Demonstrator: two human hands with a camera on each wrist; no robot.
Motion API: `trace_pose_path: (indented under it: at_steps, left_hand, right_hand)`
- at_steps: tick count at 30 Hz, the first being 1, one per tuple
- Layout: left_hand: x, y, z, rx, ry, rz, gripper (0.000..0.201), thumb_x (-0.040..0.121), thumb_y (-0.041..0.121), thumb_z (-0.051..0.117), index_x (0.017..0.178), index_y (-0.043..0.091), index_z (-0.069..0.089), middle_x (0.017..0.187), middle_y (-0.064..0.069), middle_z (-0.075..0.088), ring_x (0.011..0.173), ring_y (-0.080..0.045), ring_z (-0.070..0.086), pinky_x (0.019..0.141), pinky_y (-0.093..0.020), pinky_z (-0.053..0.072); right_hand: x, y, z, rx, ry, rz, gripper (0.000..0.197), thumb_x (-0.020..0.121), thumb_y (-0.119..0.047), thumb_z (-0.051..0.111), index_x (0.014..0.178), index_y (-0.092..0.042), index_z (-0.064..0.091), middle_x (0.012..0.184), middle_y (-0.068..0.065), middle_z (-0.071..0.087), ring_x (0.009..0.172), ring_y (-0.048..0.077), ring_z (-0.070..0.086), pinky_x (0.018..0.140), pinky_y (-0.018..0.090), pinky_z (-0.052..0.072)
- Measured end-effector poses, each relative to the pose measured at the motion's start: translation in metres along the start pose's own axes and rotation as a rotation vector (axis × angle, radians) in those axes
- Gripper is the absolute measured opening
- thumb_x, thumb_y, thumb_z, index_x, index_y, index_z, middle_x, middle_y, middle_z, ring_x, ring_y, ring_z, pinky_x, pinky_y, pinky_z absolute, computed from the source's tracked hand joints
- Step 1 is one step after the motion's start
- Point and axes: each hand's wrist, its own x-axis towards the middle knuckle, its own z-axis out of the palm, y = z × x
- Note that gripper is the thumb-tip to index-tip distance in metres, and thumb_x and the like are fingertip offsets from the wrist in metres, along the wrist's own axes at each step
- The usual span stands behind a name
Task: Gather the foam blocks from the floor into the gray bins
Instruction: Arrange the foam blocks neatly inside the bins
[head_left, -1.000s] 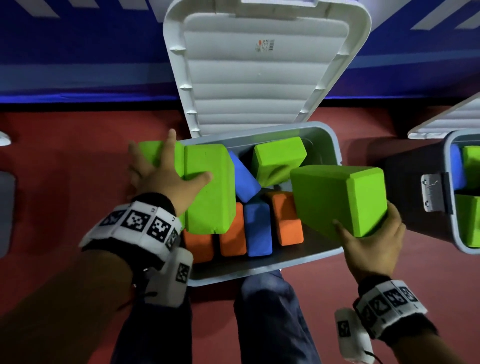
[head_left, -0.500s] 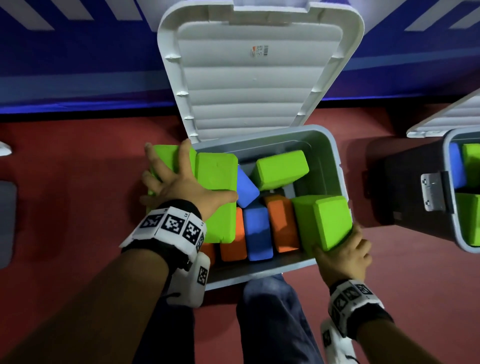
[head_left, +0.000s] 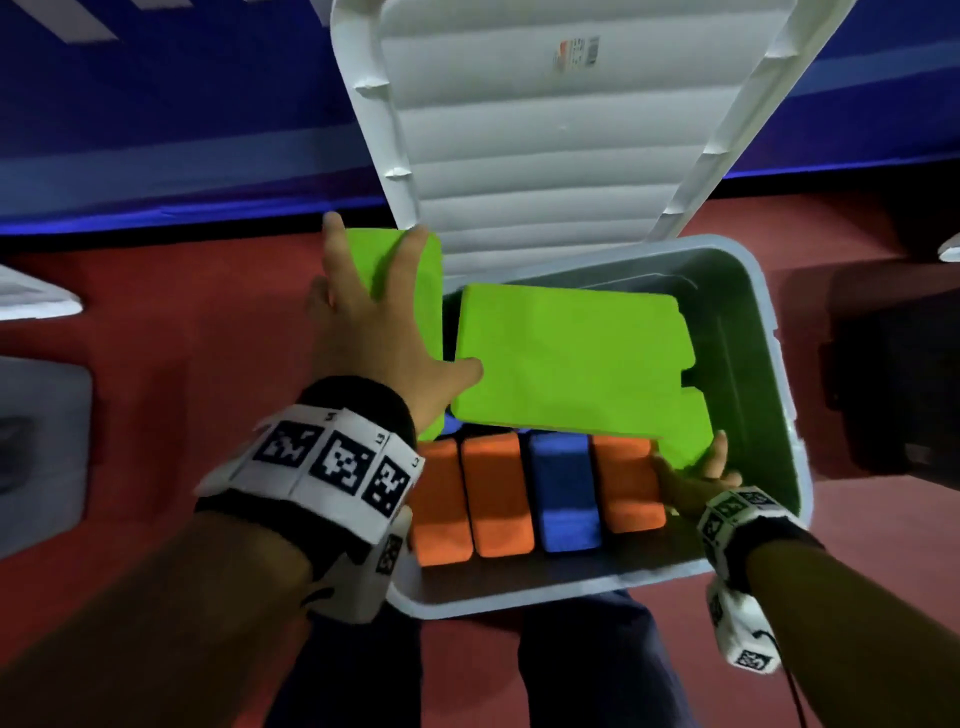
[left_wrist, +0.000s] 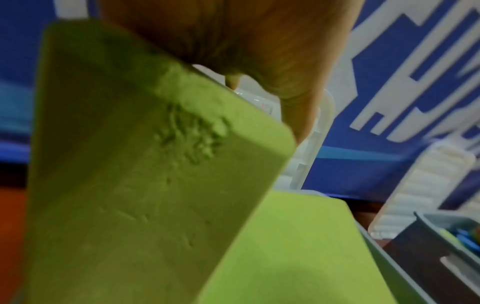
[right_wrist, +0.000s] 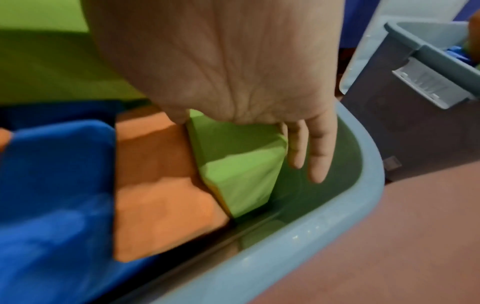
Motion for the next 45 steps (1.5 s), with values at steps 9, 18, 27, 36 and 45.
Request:
trace_pose_path:
  at_steps: [9, 18, 27, 36, 45]
  left_hand:
    - [-0.022, -0.026, 0.005, 0.068, 0.054, 0.055, 0.109, 0.063, 0.031, 0.080, 0.148, 0.039, 0.011, 0.157, -0.014, -0.014, 0.145, -0.030, 0.005, 0.109, -0.033, 0.016]
    - [-0.023, -0.044, 0.003, 0.002, 0.074, 0.065, 0.107, 0.060, 0.029, 0.079, 0.147, 0.039, 0.017, 0.157, -0.014, -0.010, 0.140, -0.036, 0.018, 0.105, -0.041, 0.028]
    - [-0.039, -0.070, -0.011, -0.123, 0.081, -0.070, 0.110, 0.053, 0.051, 0.059, 0.146, 0.041, 0.003, 0.156, -0.020, -0.002, 0.143, -0.036, 0.010, 0.109, -0.047, 0.022]
    - [-0.081, -0.029, -0.009, -0.106, 0.118, -0.030, 0.112, 0.053, 0.030, 0.082, 0.137, 0.054, 0.012, 0.154, -0.015, -0.004, 0.114, -0.045, 0.037, 0.092, -0.048, 0.039]
    - [-0.083, -0.012, 0.000, -0.432, -0.168, -0.455, 0.112, 0.035, 0.098, 0.036, 0.136, 0.060, 0.007, 0.155, -0.003, -0.021, 0.144, -0.026, -0.005, 0.116, -0.050, 0.012]
  right_hand:
    - [0.007, -0.005, -0.042, 0.210, 0.188, -0.179, 0.081, 0.074, -0.061, 0.045, 0.138, -0.013, 0.043, 0.138, 0.023, 0.039, 0.128, 0.038, 0.037, 0.106, 0.040, 0.029]
    - [-0.018, -0.099, -0.066, 0.686, -0.102, -0.299, 0.108, 0.069, -0.038, 0.082, 0.149, -0.025, 0.010, 0.136, 0.010, 0.047, 0.108, 0.031, 0.057, 0.078, 0.040, 0.053]
    - [-0.087, -0.029, -0.073, 0.751, 0.116, -0.433, 0.086, 0.034, -0.043, 0.091, 0.110, -0.022, 0.057, 0.103, -0.004, 0.067, 0.091, 0.015, 0.066, 0.079, 0.036, 0.055]
    - [-0.206, -0.040, -0.042, 0.002, 0.432, -0.517, 0.114, 0.060, -0.045, 0.081, 0.151, -0.026, 0.015, 0.125, 0.009, 0.048, 0.114, 0.035, 0.044, 0.087, 0.046, 0.040]
    - [-0.257, -0.083, 0.002, 0.560, -0.082, -0.589, 0.060, 0.082, -0.065, 0.046, 0.134, -0.038, 0.036, 0.126, -0.010, 0.041, 0.118, 0.012, 0.037, 0.100, 0.033, 0.031]
